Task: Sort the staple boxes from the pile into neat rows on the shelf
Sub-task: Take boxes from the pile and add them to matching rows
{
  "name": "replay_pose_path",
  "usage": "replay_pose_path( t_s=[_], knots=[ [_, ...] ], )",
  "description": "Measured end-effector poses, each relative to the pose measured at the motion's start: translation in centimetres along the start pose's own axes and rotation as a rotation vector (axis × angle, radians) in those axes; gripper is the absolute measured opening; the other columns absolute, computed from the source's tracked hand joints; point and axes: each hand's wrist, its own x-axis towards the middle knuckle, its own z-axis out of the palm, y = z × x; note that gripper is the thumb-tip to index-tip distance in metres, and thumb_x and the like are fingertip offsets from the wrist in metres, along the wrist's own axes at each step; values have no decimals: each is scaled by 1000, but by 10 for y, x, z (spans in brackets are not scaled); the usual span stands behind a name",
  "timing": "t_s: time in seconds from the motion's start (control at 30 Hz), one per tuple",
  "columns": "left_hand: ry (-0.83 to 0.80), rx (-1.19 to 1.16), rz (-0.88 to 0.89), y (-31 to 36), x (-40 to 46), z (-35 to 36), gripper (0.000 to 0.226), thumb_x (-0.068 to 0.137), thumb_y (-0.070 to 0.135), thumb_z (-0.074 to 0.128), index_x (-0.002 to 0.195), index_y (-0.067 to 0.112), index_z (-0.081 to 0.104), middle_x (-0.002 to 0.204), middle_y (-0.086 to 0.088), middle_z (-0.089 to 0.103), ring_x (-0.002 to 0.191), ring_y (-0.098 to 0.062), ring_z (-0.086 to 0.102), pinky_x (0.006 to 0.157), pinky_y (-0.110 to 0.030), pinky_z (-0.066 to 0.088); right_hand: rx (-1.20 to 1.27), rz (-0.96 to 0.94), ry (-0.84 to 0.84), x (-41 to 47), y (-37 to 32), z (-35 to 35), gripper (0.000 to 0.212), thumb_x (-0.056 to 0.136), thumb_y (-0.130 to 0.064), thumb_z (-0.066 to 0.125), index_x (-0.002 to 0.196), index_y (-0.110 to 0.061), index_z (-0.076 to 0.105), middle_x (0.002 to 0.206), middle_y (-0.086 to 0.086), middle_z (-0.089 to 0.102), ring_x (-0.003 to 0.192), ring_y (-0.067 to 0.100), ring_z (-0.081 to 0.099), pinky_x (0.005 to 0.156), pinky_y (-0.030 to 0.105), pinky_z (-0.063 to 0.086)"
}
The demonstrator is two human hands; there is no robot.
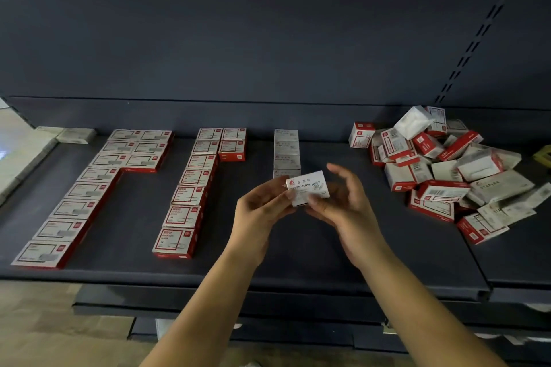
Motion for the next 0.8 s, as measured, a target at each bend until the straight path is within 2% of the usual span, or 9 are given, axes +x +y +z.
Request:
replay_pose_path(
  t_s=[0.13,0.27,0.43,0.5,0.57,0.63,0.67,0.73,0.8],
  knots=[
    [-8,40,-11,1,4,-8,29,73,14,66,101,7,67,102,-10,72,98,-24,67,84,-30,55,-642,-267,-39,4,1,-11,68,73,-13,77,131,-30,44,121,-8,52,108,1,54,91,16,44],
    [-40,107,-33,1,5,-14,30,79,11,63,109,3,65,105,-11,71,101,-23,66,90,-35,53,-1079,-613,-75,13,5,-17,61,67,-23,78,123,-8,58,117,3,55,109,9,47,92,20,42],
    [-15,318,78,3,5,-24,30,83,12,63,112,5,65,100,-3,72,95,-14,68,82,-25,55,-1159,-642,-67,21,17,-12,59,56,-12,87,109,-1,64,102,9,62,96,19,55,82,26,46],
    [44,635,231,2,7,-32,24,87,9,62,110,8,66,96,6,69,87,0,65,75,-11,49,-1151,-602,-74,23,24,-10,58,56,-9,87,108,0,64,100,10,62,93,23,60,80,23,47],
    [67,963,387,1,10,-40,25,88,8,62,112,10,67,95,9,61,82,4,61,72,-4,44,-1142,-554,-91,24,33,-7,56,56,-7,86,107,1,65,99,10,62,90,25,63,79,23,48],
    [40,1173,471,-2,14,-48,29,87,6,62,116,9,65,100,4,61,88,-4,61,76,-7,44,-1153,-503,-113,27,44,-5,56,57,-6,86,108,3,64,99,12,62,90,27,64,82,26,49],
    [29,1248,484,-4,16,-51,32,86,4,62,117,9,65,103,0,62,93,-12,61,79,-15,47,-1159,-465,-115,28,48,-4,56,60,-6,84,111,3,63,102,12,62,93,28,63,84,28,50],
    [14,1326,485,-6,18,-54,37,82,0,61,118,8,65,106,-5,64,99,-21,60,82,-29,51,-1159,-387,-95,30,54,-2,55,68,-8,80,118,3,59,110,12,60,101,28,60,88,28,48],
    [11,1350,485,-8,19,-53,38,81,0,60,118,7,64,107,-6,64,100,-23,59,82,-32,51,-1159,-343,-69,32,56,0,55,73,-12,78,122,2,57,113,12,58,105,26,58,88,23,42]
  ],
)
